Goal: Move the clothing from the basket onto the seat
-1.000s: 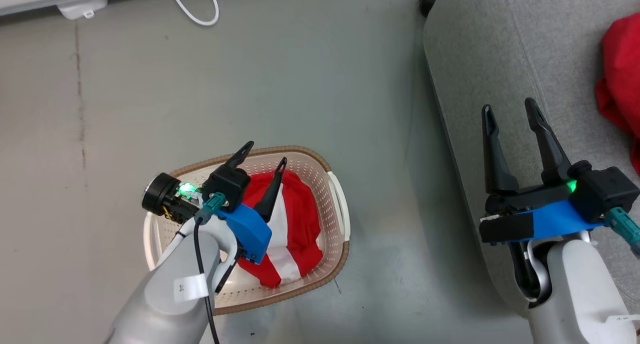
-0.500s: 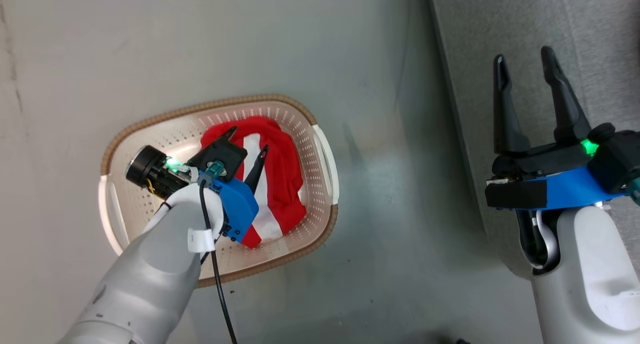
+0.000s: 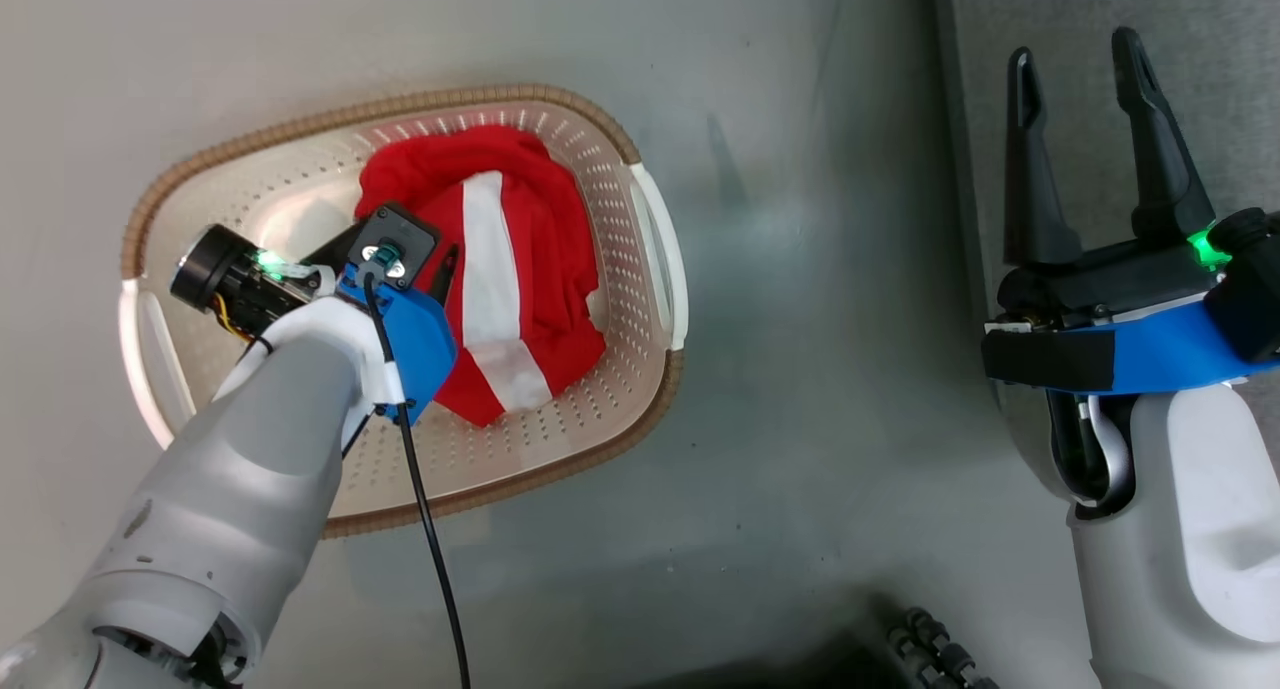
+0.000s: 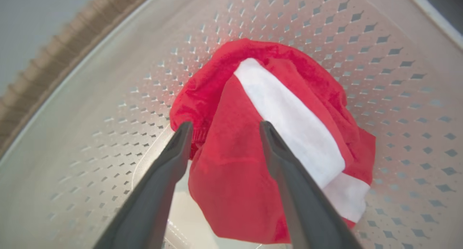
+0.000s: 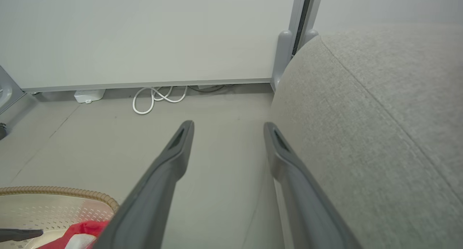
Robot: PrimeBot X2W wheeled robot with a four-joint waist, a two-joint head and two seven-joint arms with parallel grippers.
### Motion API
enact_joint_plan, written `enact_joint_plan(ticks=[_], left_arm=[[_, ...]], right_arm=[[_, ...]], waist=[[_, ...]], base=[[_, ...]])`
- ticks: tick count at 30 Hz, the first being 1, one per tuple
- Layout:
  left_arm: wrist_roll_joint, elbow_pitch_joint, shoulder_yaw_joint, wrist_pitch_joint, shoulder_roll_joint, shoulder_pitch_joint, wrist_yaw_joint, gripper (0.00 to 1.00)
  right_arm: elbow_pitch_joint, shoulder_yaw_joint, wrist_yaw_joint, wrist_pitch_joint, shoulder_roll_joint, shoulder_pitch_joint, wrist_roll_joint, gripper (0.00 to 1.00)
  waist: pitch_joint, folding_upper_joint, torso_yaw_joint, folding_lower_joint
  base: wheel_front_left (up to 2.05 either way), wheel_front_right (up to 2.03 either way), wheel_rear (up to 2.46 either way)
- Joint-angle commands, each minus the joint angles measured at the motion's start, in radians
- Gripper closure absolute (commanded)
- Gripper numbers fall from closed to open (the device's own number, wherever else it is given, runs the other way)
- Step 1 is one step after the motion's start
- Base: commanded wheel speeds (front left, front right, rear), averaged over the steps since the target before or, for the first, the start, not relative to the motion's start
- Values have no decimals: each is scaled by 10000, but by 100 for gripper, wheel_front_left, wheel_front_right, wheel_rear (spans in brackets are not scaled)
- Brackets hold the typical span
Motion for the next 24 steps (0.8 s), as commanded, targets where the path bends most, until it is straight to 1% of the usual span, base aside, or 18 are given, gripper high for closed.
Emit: enact_joint_plan(ticks=[1,8,13,14,24], left_arm=[[-79,43,-78,80,97,-181,-6,0],[-574,179,-321,456,270,-700,-6,0],[-748,282,-405,728,354,-973,-5,0],[-735,301,-424,787,366,-1019,51,0],[-760,386,-598,1327,205,-1160,87,0]], right_arm=[[-70,-12,1,-4,4,-166,-70,0],[-397,-77,1,-4,4,-246,-180,0],[-600,-191,1,-4,4,-175,-277,0],[-647,-204,1,-4,4,-154,-281,0],[-969,-326,1,-4,4,-26,-422,0]], waist=[[347,0,3,-1],[1105,0,-3,-1],[1475,0,42,-1],[1537,0,53,-1],[1871,0,110,-1]], base=[[0,0,0],[0,0,0],[0,0,0],[0,0,0],[0,0,0]])
